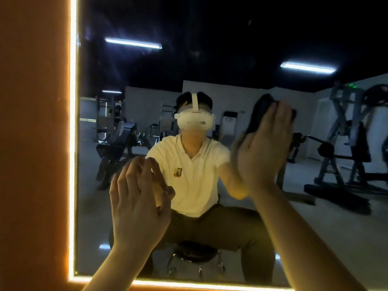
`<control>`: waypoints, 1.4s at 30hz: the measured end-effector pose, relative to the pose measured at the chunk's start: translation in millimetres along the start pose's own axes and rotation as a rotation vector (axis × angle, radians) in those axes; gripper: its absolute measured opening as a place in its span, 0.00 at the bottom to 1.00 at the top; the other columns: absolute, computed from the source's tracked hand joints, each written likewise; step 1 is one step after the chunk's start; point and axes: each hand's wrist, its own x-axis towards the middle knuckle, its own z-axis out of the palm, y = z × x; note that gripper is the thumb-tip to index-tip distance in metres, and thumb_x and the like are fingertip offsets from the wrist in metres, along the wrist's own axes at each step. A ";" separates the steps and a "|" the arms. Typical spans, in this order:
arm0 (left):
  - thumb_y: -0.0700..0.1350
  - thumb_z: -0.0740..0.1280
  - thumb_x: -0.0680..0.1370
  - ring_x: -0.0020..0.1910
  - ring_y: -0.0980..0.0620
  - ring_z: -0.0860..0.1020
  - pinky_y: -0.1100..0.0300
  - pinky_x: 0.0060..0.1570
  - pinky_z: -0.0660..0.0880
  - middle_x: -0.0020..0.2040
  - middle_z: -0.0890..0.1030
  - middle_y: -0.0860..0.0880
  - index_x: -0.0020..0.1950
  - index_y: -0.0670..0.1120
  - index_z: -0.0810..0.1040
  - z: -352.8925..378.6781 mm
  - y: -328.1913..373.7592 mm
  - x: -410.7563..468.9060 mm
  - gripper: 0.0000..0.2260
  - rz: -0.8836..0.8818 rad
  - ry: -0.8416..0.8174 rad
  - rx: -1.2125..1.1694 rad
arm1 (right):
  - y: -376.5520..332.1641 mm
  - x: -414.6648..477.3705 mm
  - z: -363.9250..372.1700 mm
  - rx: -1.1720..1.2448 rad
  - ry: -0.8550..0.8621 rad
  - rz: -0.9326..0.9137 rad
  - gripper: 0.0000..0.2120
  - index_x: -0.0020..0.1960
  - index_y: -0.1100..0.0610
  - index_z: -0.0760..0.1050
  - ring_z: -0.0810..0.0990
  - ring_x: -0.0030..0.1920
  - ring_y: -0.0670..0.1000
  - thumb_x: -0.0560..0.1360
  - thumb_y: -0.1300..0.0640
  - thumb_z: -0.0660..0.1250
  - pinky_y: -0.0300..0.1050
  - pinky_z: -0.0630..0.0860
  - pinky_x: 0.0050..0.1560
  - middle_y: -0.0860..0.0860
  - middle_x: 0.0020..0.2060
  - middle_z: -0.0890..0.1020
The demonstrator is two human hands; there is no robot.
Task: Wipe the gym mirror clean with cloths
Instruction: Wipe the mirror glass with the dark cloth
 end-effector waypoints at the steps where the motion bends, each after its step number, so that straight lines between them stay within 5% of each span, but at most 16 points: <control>1: 0.50 0.68 0.77 0.71 0.34 0.69 0.36 0.73 0.64 0.73 0.69 0.36 0.76 0.37 0.70 -1.7 -1.7 4.9 0.30 0.019 -0.002 0.003 | -22.5 -7.7 4.8 0.005 -0.012 -0.042 0.32 0.82 0.63 0.53 0.52 0.82 0.61 0.81 0.54 0.55 0.63 0.53 0.81 0.62 0.82 0.56; 5: 0.47 0.65 0.79 0.69 0.35 0.71 0.39 0.69 0.66 0.72 0.71 0.37 0.74 0.38 0.72 -12.3 -13.8 38.0 0.25 0.125 0.042 -0.001 | -94.8 -62.3 25.8 -0.037 -0.194 -0.577 0.32 0.83 0.62 0.47 0.42 0.83 0.61 0.83 0.54 0.52 0.63 0.45 0.81 0.62 0.83 0.48; 9: 0.46 0.58 0.83 0.70 0.37 0.73 0.42 0.71 0.66 0.72 0.73 0.38 0.73 0.37 0.73 -23.2 -16.0 85.4 0.22 0.257 0.139 -0.066 | -77.3 -57.5 25.4 -0.064 -0.253 -1.024 0.29 0.83 0.59 0.47 0.44 0.83 0.58 0.85 0.56 0.52 0.60 0.48 0.82 0.59 0.83 0.49; 11: 0.48 0.63 0.82 0.76 0.37 0.69 0.38 0.74 0.65 0.76 0.70 0.38 0.77 0.36 0.70 -21.2 -16.0 104.9 0.26 0.305 0.114 -0.016 | -42.0 -25.8 16.6 -0.126 -0.227 -0.943 0.32 0.81 0.60 0.50 0.51 0.82 0.61 0.82 0.57 0.58 0.62 0.50 0.81 0.61 0.81 0.56; 13: 0.53 0.65 0.81 0.81 0.38 0.62 0.36 0.77 0.60 0.80 0.64 0.37 0.80 0.36 0.64 -16.2 -15.0 120.6 0.32 0.318 0.054 0.062 | 1.5 15.3 -1.2 -0.155 -0.163 -0.632 0.32 0.80 0.62 0.56 0.59 0.79 0.61 0.80 0.57 0.62 0.63 0.58 0.79 0.62 0.78 0.63; 18: 0.60 0.61 0.82 0.82 0.38 0.59 0.38 0.79 0.59 0.81 0.61 0.37 0.80 0.35 0.63 -14.3 -12.9 136.0 0.36 0.340 -0.026 0.159 | 42.5 71.2 -28.6 -0.128 -0.120 -0.104 0.33 0.81 0.69 0.53 0.56 0.80 0.65 0.80 0.52 0.45 0.64 0.56 0.80 0.66 0.80 0.58; 20: 0.60 0.61 0.81 0.81 0.37 0.61 0.37 0.78 0.60 0.81 0.63 0.36 0.80 0.35 0.64 -16.1 -16.3 136.0 0.36 0.366 -0.036 0.166 | 3.9 72.0 -18.6 -0.070 -0.091 -0.083 0.34 0.81 0.68 0.51 0.52 0.82 0.64 0.80 0.51 0.46 0.62 0.53 0.81 0.65 0.81 0.54; 24: 0.53 0.62 0.82 0.73 0.38 0.73 0.40 0.74 0.67 0.74 0.74 0.37 0.74 0.36 0.74 -29.4 -25.4 149.2 0.26 0.455 0.018 0.088 | -90.2 52.9 16.4 -0.014 0.009 -0.319 0.34 0.82 0.64 0.49 0.49 0.82 0.61 0.80 0.57 0.58 0.60 0.50 0.82 0.63 0.82 0.52; 27: 0.50 0.58 0.84 0.63 0.39 0.79 0.48 0.68 0.69 0.65 0.81 0.40 0.66 0.38 0.79 -48.5 -27.1 171.3 0.20 0.463 0.147 -0.090 | -135.3 31.4 26.0 0.096 -0.055 -0.616 0.25 0.80 0.64 0.58 0.54 0.82 0.59 0.86 0.58 0.52 0.54 0.43 0.82 0.62 0.80 0.59; 30: 0.55 0.54 0.87 0.64 0.39 0.79 0.45 0.67 0.72 0.64 0.82 0.40 0.65 0.37 0.81 -55.4 -16.2 196.0 0.25 0.473 0.195 -0.132 | -115.9 36.1 17.9 0.005 -0.187 -0.935 0.28 0.82 0.61 0.54 0.52 0.82 0.58 0.84 0.55 0.53 0.53 0.40 0.82 0.60 0.81 0.58; 34: 0.55 0.61 0.82 0.79 0.38 0.65 0.39 0.77 0.63 0.78 0.68 0.36 0.77 0.35 0.69 -36.9 2.7 222.2 0.30 0.509 0.144 0.100 | -34.5 87.2 -1.5 -0.129 -0.066 -0.612 0.34 0.81 0.64 0.58 0.57 0.81 0.60 0.79 0.55 0.65 0.55 0.50 0.80 0.62 0.80 0.60; 38: 0.66 0.51 0.83 0.83 0.41 0.53 0.41 0.81 0.55 0.83 0.56 0.38 0.82 0.35 0.58 -24.0 8.3 235.7 0.40 0.417 0.008 0.182 | 43.5 133.5 -28.3 -0.175 -0.061 -0.196 0.32 0.81 0.67 0.52 0.53 0.82 0.62 0.82 0.52 0.48 0.62 0.52 0.81 0.64 0.81 0.55; 42: 0.67 0.51 0.81 0.83 0.42 0.53 0.41 0.80 0.56 0.84 0.55 0.39 0.82 0.35 0.57 -23.0 8.0 235.6 0.41 0.409 -0.039 0.185 | 14.1 164.3 -19.7 -0.073 0.050 -0.007 0.34 0.82 0.67 0.51 0.51 0.82 0.61 0.80 0.51 0.40 0.60 0.51 0.81 0.63 0.82 0.54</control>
